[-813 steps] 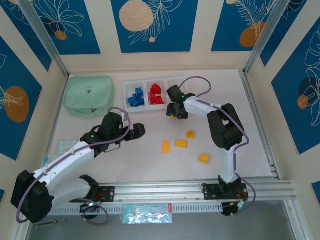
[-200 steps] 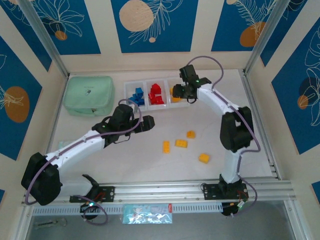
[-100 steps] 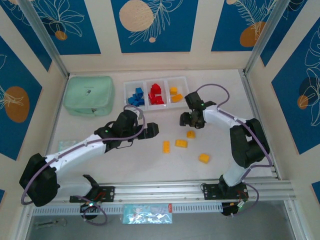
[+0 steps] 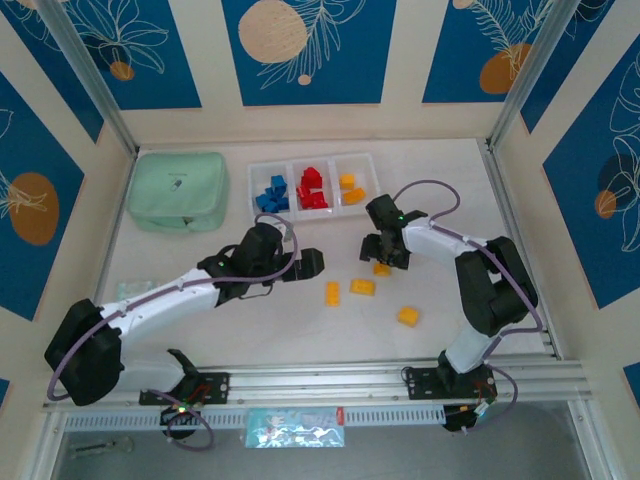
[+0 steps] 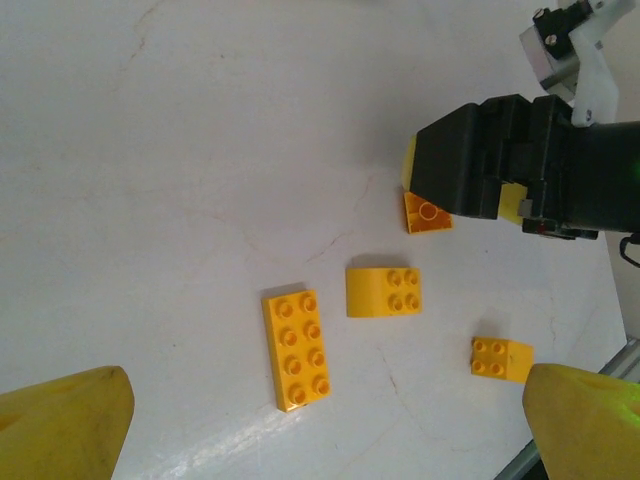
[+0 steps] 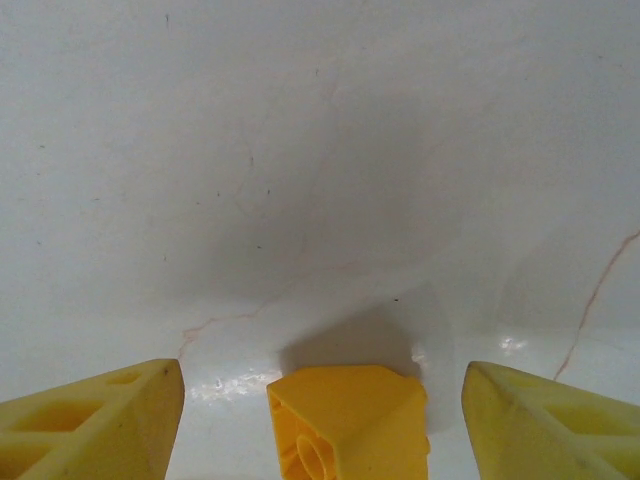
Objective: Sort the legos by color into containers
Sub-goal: Pick up the lego from the center of the table.
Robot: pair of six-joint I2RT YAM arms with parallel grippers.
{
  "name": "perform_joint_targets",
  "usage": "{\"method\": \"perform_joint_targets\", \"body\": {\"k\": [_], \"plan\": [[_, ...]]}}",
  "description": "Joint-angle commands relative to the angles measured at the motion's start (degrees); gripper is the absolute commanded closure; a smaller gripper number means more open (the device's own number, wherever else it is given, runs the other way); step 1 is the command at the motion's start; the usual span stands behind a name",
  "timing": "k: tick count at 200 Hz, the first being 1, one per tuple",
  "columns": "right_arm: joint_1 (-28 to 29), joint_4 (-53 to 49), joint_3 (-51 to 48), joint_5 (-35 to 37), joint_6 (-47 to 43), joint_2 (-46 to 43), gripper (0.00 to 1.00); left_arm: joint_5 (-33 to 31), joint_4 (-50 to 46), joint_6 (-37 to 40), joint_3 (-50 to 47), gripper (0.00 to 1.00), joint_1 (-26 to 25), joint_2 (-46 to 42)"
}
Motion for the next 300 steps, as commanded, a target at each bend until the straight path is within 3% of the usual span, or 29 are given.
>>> {"method": "perform_joint_targets", "body": {"k": [1,45,158,232,300], "plan": [[0.4,-0.5,-1.5,-0.1,1.1,0.3,0.28,-0.3,1.0,-0.2,-0.1,0.01,-0.6,-0.2],[0.9,1.4,-3.4,-3.3,0.9,0.8,0.35,-0.3,1.0,-0.1,0.0,0.01,-0.6,0.7],[2.2,1.4,-3.3,-2.3,-0.4,-1.7,0.60,-1.2,-0.5,1.2,0.6,0.01,-0.6,0.1],[1.6,0.2,2.7,-1.5,-2.9,-2.9,0.63,-0.3,-2.6,3.7,3.2,0.01,2.0,-0.4],[-0.4,-0.5,18.4,-0.7,-6.9,4.9,0.63,0.6,-4.1,4.2,2.6,0.01,7.0,-3.4]]}}
